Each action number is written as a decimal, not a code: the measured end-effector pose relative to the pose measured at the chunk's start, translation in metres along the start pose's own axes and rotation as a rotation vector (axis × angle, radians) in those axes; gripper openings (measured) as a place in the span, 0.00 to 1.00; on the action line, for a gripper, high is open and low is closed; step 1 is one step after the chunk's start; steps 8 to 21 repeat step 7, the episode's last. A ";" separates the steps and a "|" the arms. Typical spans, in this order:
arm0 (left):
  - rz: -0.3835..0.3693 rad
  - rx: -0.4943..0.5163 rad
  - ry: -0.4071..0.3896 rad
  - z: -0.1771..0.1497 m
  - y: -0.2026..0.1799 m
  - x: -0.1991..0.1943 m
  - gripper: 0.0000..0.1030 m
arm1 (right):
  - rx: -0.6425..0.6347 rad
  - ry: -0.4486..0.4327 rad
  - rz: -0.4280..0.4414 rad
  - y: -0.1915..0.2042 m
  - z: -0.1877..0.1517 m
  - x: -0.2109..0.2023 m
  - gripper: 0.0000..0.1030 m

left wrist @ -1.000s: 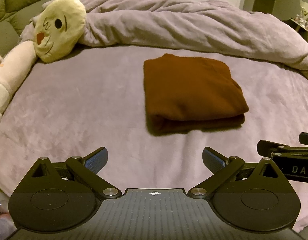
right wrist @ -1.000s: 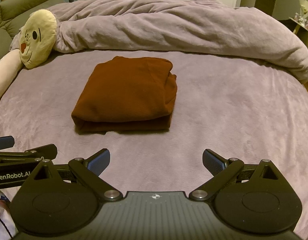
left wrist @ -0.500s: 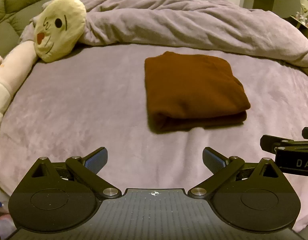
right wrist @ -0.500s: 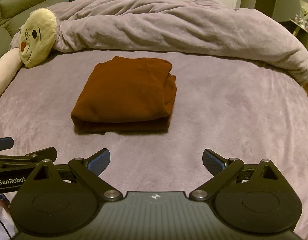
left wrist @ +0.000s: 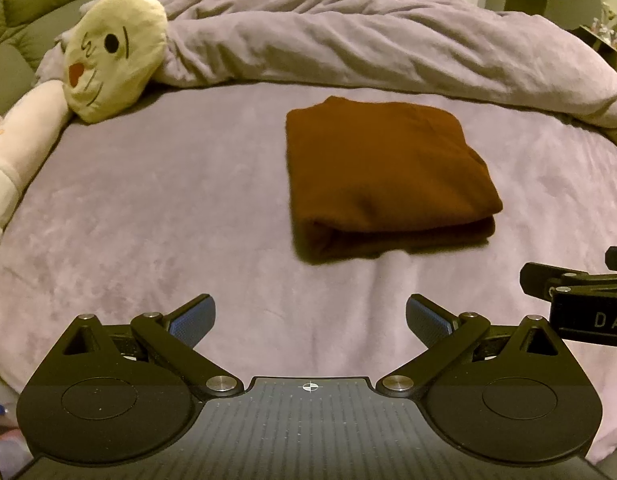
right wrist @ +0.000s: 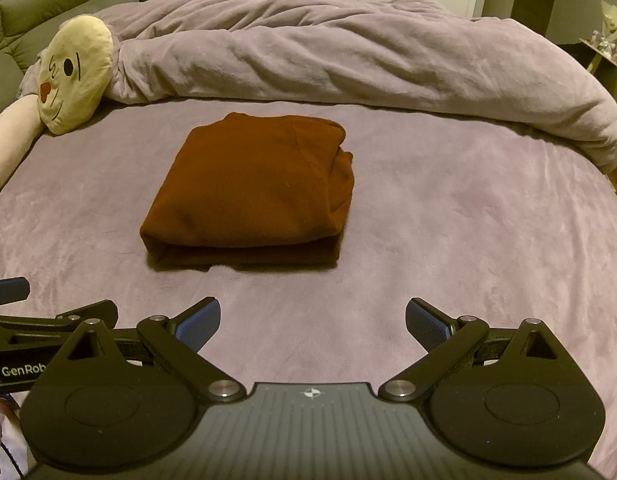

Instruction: Fold small clothes

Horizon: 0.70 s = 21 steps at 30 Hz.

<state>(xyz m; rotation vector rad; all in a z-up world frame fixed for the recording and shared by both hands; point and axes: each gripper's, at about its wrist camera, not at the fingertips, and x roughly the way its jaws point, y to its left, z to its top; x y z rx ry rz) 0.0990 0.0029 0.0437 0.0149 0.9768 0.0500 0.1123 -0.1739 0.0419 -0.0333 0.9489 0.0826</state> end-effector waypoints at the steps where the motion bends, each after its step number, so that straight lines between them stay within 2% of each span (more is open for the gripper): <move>1: -0.001 0.000 0.002 0.000 0.000 0.001 1.00 | -0.001 0.001 0.000 0.000 0.000 0.001 0.96; 21: -0.011 0.006 0.017 0.001 0.000 0.007 1.00 | -0.010 0.003 -0.006 0.003 0.002 0.006 0.96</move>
